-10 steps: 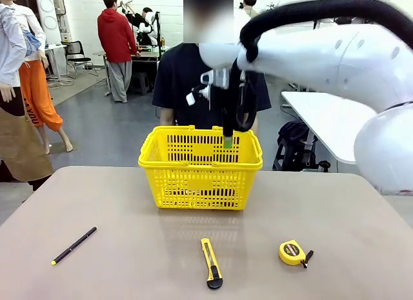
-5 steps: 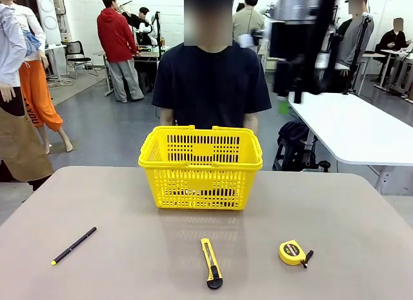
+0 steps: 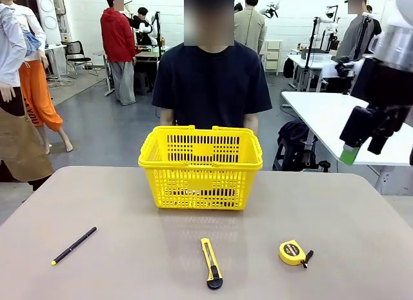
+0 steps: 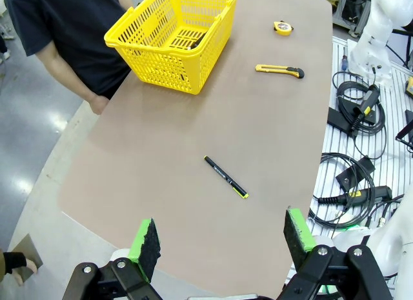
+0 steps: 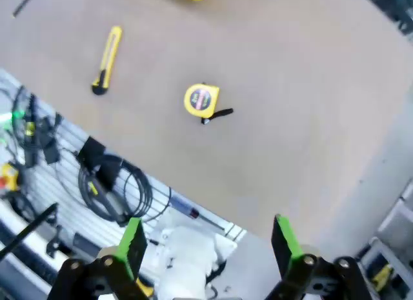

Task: Place the items the person wants into the basket.
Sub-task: Pick up the item the person points to and place it in the Market Basket.

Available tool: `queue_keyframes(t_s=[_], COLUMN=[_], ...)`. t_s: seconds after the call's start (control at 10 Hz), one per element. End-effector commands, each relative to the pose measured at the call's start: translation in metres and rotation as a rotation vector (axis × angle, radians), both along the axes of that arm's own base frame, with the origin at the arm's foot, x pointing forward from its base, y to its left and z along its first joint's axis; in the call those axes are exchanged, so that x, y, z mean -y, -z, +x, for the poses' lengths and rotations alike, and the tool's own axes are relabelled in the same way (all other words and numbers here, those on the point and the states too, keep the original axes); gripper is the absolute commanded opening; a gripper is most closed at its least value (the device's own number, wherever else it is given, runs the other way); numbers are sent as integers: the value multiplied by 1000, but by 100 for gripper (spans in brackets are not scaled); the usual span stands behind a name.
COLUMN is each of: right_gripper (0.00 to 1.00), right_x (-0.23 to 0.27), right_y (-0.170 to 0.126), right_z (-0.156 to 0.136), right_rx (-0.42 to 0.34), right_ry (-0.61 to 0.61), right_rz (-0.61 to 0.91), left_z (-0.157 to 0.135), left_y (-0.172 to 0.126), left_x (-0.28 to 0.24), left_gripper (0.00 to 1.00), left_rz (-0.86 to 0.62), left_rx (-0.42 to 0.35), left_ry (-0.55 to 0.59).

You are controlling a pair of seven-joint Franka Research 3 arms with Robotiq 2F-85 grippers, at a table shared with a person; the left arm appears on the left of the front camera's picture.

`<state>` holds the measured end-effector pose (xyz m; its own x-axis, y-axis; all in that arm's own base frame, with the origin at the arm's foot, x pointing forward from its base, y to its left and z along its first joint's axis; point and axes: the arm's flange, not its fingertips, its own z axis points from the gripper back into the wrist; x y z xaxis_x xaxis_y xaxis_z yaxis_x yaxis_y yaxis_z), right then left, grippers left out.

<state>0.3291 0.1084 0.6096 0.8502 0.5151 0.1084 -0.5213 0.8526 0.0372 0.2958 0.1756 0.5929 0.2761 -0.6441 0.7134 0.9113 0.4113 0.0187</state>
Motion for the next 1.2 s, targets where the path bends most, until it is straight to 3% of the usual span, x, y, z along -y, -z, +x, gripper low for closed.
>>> queue_keyframes(t_s=[0.0, 0.2, 0.3, 1.1], right_gripper=[100, 100, 100, 100], right_x=[6, 11, 14, 14], right_y=[9, 4, 9, 9], right_z=[16, 32, 11, 11], right_rx=[10, -46, 5, 5], right_ry=[43, 149, 34, 34], right_rz=[51, 6, 22, 22], left_z=[-1, -1, -1, -1], left_y=[-1, -1, -1, -1], left_x=[-1, -1, -1, -1], left_gripper=[100, 100, 100, 100], left_rz=[-17, -17, -17, -17], left_rx=[19, 19, 19, 19], left_ry=[15, 15, 15, 15])
